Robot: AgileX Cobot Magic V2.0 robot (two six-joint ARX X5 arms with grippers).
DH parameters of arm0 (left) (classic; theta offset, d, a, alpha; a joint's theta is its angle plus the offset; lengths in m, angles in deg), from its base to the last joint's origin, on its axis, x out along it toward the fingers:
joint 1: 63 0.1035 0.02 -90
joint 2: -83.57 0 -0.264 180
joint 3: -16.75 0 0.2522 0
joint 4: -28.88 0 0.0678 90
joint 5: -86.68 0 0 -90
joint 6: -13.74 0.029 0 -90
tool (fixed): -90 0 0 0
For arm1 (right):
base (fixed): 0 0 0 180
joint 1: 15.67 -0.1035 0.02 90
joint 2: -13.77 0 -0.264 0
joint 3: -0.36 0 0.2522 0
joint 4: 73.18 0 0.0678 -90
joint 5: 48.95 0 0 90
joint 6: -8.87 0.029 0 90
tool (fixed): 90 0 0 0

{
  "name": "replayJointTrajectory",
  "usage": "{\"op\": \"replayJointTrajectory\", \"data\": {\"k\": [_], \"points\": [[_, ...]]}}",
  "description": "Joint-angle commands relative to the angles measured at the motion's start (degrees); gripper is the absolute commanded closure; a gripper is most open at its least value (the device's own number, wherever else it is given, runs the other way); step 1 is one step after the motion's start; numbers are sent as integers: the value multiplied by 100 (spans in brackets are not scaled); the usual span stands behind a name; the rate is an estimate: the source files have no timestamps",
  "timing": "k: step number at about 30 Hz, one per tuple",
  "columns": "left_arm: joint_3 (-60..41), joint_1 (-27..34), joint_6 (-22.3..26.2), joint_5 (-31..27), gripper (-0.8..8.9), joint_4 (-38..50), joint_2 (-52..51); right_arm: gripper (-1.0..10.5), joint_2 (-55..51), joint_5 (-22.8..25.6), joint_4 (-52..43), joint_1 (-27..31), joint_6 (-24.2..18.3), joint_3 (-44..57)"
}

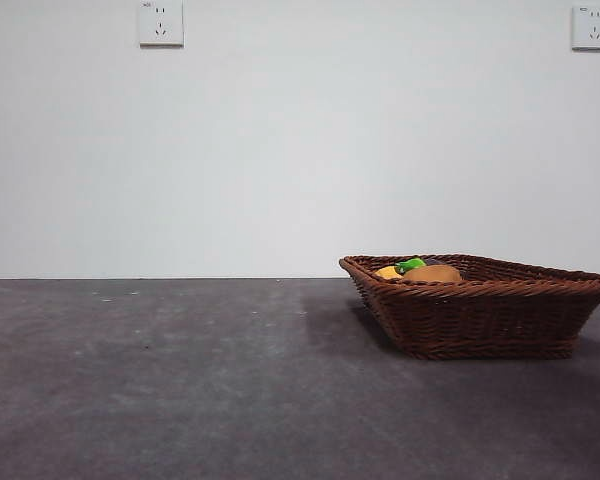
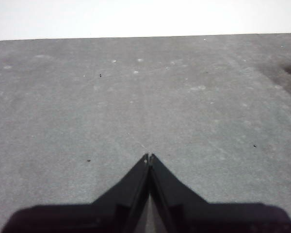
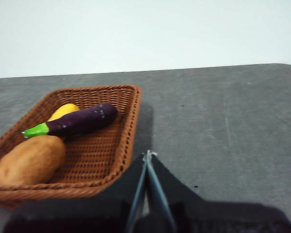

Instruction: Help me put the vegetables on the table into the basket

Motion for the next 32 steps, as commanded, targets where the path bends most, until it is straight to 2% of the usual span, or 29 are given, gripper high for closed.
{"op": "replayJointTrajectory", "data": {"k": [1, 5, 32], "points": [[-59, 17, -28, 0, 817, 50, 7, 946, -59, 116, 101, 11, -66, 87], [-59, 17, -26, 0, 817, 50, 9, 946, -57, 203, 549, 7, -81, 81], [-59, 17, -28, 0, 817, 48, 9, 946, -59, 293, 522, -9, -61, 81]]}}
